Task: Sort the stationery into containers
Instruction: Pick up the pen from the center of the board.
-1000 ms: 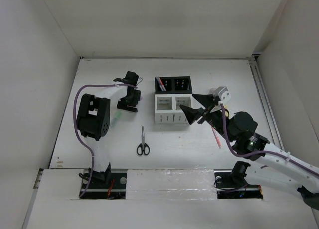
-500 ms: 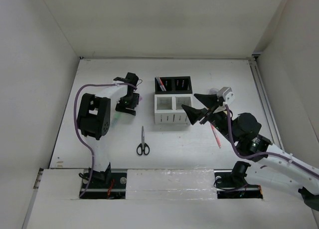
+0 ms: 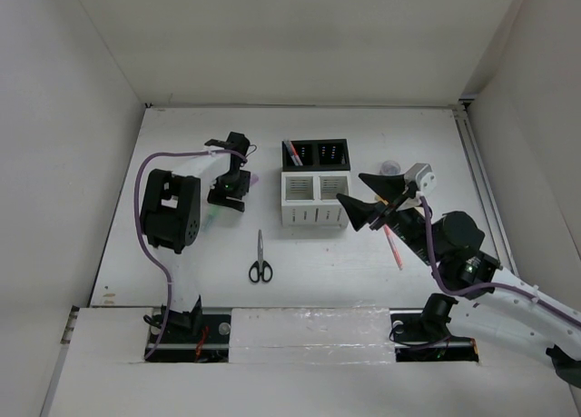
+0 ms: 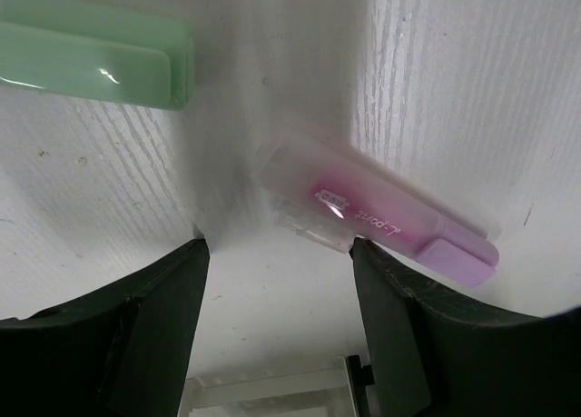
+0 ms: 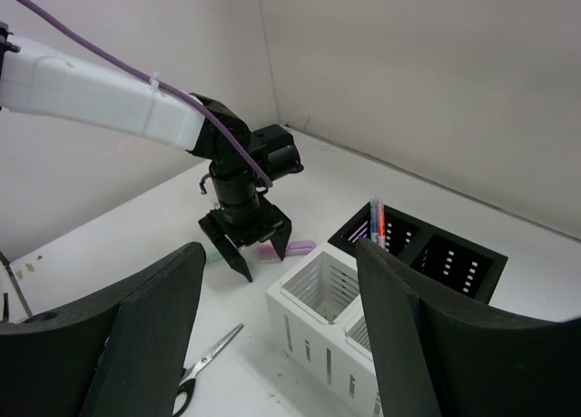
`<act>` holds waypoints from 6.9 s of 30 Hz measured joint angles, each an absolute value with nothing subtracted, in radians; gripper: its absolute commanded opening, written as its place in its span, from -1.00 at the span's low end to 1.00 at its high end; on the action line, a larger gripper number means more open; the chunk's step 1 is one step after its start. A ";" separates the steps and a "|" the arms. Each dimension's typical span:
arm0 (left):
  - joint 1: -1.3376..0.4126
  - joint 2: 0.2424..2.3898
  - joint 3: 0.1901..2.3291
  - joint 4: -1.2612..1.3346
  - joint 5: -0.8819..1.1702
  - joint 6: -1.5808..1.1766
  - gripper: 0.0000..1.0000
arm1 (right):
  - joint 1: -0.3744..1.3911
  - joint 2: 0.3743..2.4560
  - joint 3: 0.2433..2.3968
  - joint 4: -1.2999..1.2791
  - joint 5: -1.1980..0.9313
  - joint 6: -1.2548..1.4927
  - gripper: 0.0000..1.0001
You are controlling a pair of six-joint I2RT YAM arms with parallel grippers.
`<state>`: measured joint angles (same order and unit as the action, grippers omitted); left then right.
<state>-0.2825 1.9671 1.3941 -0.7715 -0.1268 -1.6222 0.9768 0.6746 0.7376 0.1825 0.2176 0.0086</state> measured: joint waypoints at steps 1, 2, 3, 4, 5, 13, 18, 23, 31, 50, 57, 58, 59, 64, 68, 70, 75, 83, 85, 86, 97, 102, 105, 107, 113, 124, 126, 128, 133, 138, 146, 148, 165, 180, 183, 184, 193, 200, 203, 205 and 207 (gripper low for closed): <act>-0.281 1.968 1.396 -0.773 -0.129 -1.622 0.21 | 0.977 0.673 0.738 0.183 0.218 0.009 0.46; -0.279 1.969 1.397 -0.776 -0.129 -1.621 0.21 | 0.977 0.672 0.738 0.183 0.217 0.009 0.46; -0.277 1.970 1.399 -0.779 -0.131 -1.621 0.19 | 0.977 0.672 0.738 0.183 0.218 0.009 0.46; -0.275 1.973 1.402 -0.781 -0.132 -1.621 0.17 | 0.977 0.672 0.738 0.183 0.218 0.009 0.46; -0.274 1.974 1.404 -0.784 -0.133 -1.621 0.17 | 0.977 0.672 0.738 0.182 0.218 0.009 0.46; -0.273 1.977 1.407 -0.789 -0.140 -1.618 0.17 | 0.977 0.676 0.738 0.181 0.218 0.009 0.46; -0.273 1.977 1.407 -0.789 -0.144 -1.618 0.17 | 0.977 0.676 0.738 0.181 0.218 0.008 0.46; -0.273 1.989 1.424 -0.802 -0.146 -1.617 0.17 | 0.977 0.676 0.738 0.181 0.218 0.008 0.46; -0.273 2.002 1.441 -0.824 -0.146 -1.613 -0.02 | 0.977 0.676 0.738 0.181 0.218 0.005 0.46; -0.307 2.031 1.480 -0.809 -0.095 -1.615 -0.05 | 0.977 0.675 0.736 0.180 0.218 0.005 0.46; -0.313 2.032 1.476 -0.793 -0.077 -1.631 -0.07 | 0.977 0.663 0.735 0.179 0.218 0.005 0.46; -0.313 2.032 1.474 -0.793 -0.077 -1.633 -0.07 | 0.977 0.662 0.735 0.179 0.218 0.005 0.46; -0.313 2.032 1.474 -0.793 -0.077 -1.634 -0.07 | 0.977 0.661 0.733 0.179 0.218 0.005 0.46; -0.313 2.031 1.474 -0.794 -0.079 -1.638 -0.07 | 0.977 0.664 0.724 0.178 0.218 0.005 0.46; -0.312 2.030 1.474 -0.798 -0.083 -1.645 -0.07 | 0.977 0.664 0.723 0.175 0.218 0.005 0.46; -0.310 2.028 1.472 -0.797 -0.085 -1.647 -0.07 | 0.977 0.663 0.723 0.173 0.218 0.005 0.46; -0.295 2.017 1.456 -0.793 -0.082 -1.655 -0.07 | 0.977 0.662 0.723 0.171 0.218 0.005 0.46; -0.284 2.005 1.441 -0.797 -0.107 -1.660 -0.07 | 0.977 0.662 0.723 0.171 0.218 0.005 0.46; -0.284 2.004 1.441 -0.797 -0.110 -1.660 -0.07 | 0.977 0.662 0.723 0.171 0.218 0.005 0.46; -0.284 2.004 1.441 -0.798 -0.112 -1.660 -0.07 | 0.977 0.662 0.723 0.171 0.217 0.005 0.46; -0.284 1.996 1.427 -0.803 -0.130 -1.670 -0.18 | 0.977 0.660 0.722 0.171 0.216 0.005 0.46; -0.284 1.987 1.415 -0.797 -0.131 -1.672 -0.24 | 0.977 0.654 0.719 0.171 0.215 0.005 0.46; -0.284 1.986 1.414 -0.799 -0.131 -1.673 -0.24 | 0.977 0.654 0.719 0.171 0.215 0.005 0.46; -0.284 1.986 1.414 -0.799 -0.131 -1.673 -0.24 | 0.977 0.654 0.719 0.171 0.214 0.005 0.46; -0.284 1.986 1.412 -0.808 -0.130 -1.670 -0.44 | 0.977 0.644 0.716 0.171 0.213 0.005 0.44; -0.284 1.976 1.394 -0.807 -0.130 -1.669 -0.80 | 0.977 0.637 0.703 0.167 0.212 0.005 0.44; -0.284 1.975 1.393 -0.801 -0.131 -1.669 -1.00 | 0.977 0.635 0.703 0.167 0.213 0.005 0.44; -0.284 1.973 1.389 -0.790 -0.132 -1.663 -1.00 | 0.977 0.635 0.703 0.167 0.214 0.005 0.44; -0.286 1.971 1.394 -0.784 -0.147 -1.615 -1.00 | 0.977 0.628 0.703 0.165 0.227 0.005 0.44; -0.303 1.962 1.403 -0.794 -0.276 -1.526 -1.00 | 0.977 0.627 0.703 0.164 0.258 0.004 0.44; -0.320 1.597 1.286 -0.642 -0.340 -1.218 -1.00 | 0.977 0.678 0.738 0.067 0.353 0.054 0.44; -0.322 1.462 1.261 -0.606 -0.319 -1.129 -1.00 | 0.977 0.692 0.769 -0.014 0.410 0.121 0.44; -0.326 0.936 1.183 -0.633 -0.279 -0.586 -1.00 | 0.493 0.933 0.894 -0.719 0.365 0.515 0.52; -0.325 0.839 1.028 -0.524 -0.113 -0.513 -1.00 | 0.222 1.247 0.866 -0.703 0.059 0.379 0.52; -0.325 0.812 1.027 -0.512 -0.112 -0.512 -1.00 | 0.224 1.265 0.850 -0.696 0.044 0.381 0.52; -0.325 0.808 1.027 -0.509 -0.111 -0.512 -1.00 | 0.225 1.264 0.847 -0.696 0.044 0.381 0.52; -0.298 0.823 1.027 -0.503 -0.056 -0.501 -1.00 | 0.227 1.291 0.738 -0.644 0.025 0.437 0.39; -0.293 0.837 1.027 -0.498 -0.023 -0.494 -1.00 | 0.244 1.314 0.712 -0.636 0.026 0.487 0.36; -0.293 0.837 1.027 -0.498 -0.018 -0.494 -1.00 | 0.255 1.366 0.712 -0.636 0.026 0.494 0.33; -0.292 0.837 1.027 -0.497 -0.015 -0.494 -1.00 | 0.269 1.389 0.724 -0.641 0.031 0.495 0.33; -0.293 0.839 1.029 -0.497 -0.016 -0.494 -1.00 | 0.284 1.403 0.735 -0.651 0.048 0.495 0.30</act>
<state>-0.2928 0.8387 1.0286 -0.4973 -0.0158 -0.4938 0.2840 1.4033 0.7353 -0.6506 0.0483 0.4953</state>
